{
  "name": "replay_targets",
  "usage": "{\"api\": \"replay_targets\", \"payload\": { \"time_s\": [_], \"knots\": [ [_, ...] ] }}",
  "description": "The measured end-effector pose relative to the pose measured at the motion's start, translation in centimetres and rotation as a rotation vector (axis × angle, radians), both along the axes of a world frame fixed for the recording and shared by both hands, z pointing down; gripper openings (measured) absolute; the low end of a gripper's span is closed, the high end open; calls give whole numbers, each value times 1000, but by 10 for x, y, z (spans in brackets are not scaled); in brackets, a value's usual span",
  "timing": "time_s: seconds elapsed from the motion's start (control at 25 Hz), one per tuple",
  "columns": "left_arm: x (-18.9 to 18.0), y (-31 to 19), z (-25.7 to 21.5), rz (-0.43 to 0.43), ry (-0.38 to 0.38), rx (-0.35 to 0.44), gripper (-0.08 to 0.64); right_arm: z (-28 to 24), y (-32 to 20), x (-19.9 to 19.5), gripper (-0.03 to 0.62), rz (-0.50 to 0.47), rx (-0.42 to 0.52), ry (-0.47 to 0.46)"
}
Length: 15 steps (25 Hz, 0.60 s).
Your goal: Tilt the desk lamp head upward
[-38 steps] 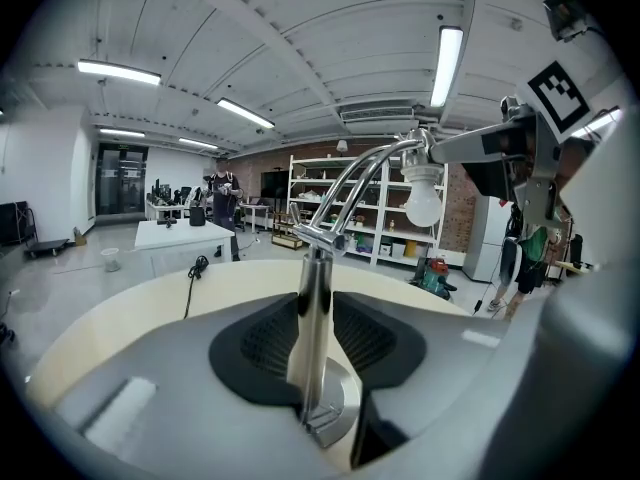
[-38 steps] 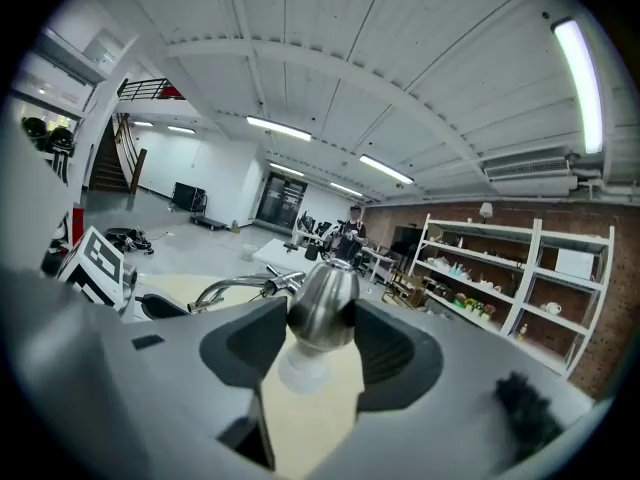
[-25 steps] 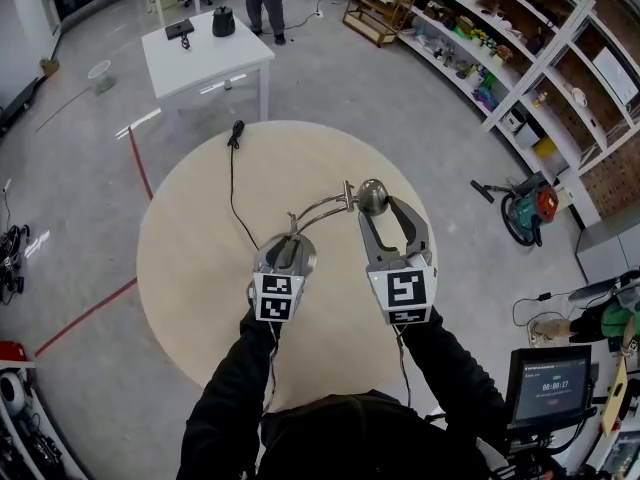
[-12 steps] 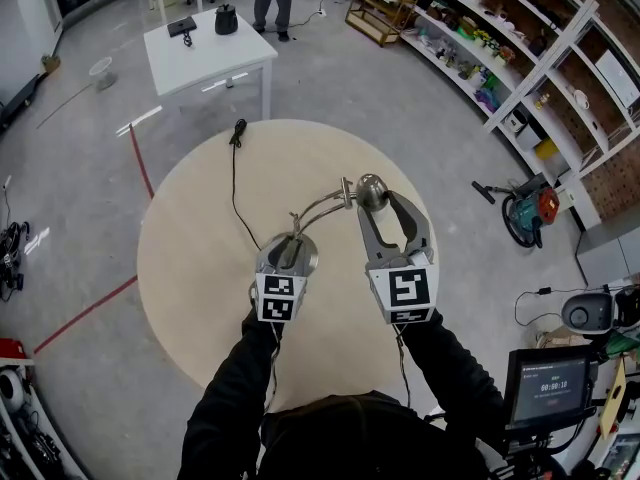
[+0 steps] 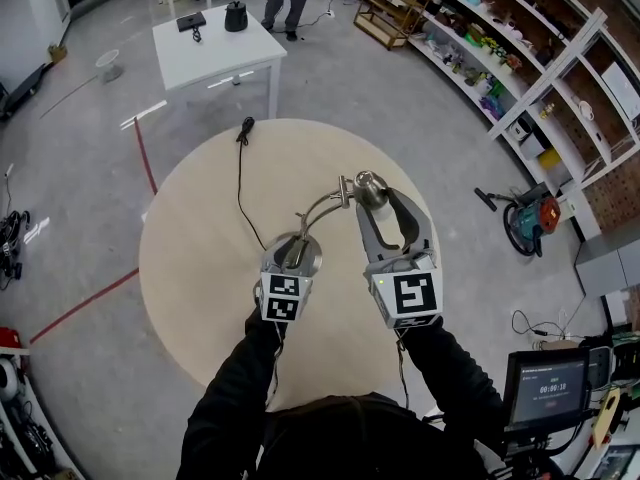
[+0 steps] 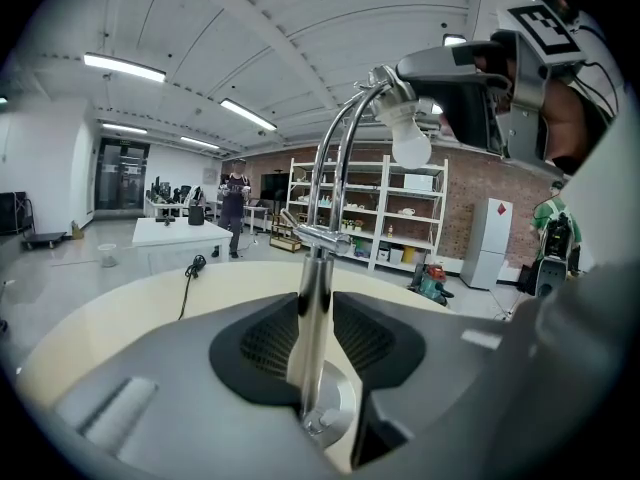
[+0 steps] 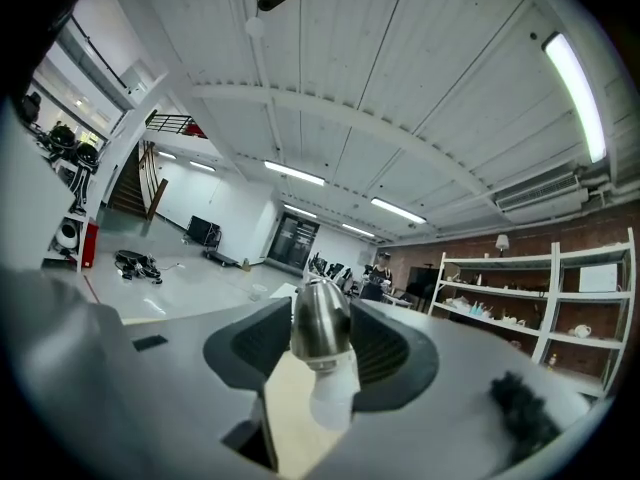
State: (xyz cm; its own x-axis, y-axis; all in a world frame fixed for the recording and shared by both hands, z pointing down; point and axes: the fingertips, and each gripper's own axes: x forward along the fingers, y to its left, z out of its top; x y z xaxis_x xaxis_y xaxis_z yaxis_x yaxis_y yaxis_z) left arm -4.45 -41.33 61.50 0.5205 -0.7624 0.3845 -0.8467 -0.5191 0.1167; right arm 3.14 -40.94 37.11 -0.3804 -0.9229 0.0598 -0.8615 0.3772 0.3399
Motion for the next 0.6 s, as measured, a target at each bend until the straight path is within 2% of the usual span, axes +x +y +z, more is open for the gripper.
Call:
{"api": "replay_targets", "payload": {
  "time_s": [0.6],
  "knots": [
    [3, 2, -1, -9, 27, 2, 115, -20, 5, -29, 192, -74, 38, 27]
  ]
}}
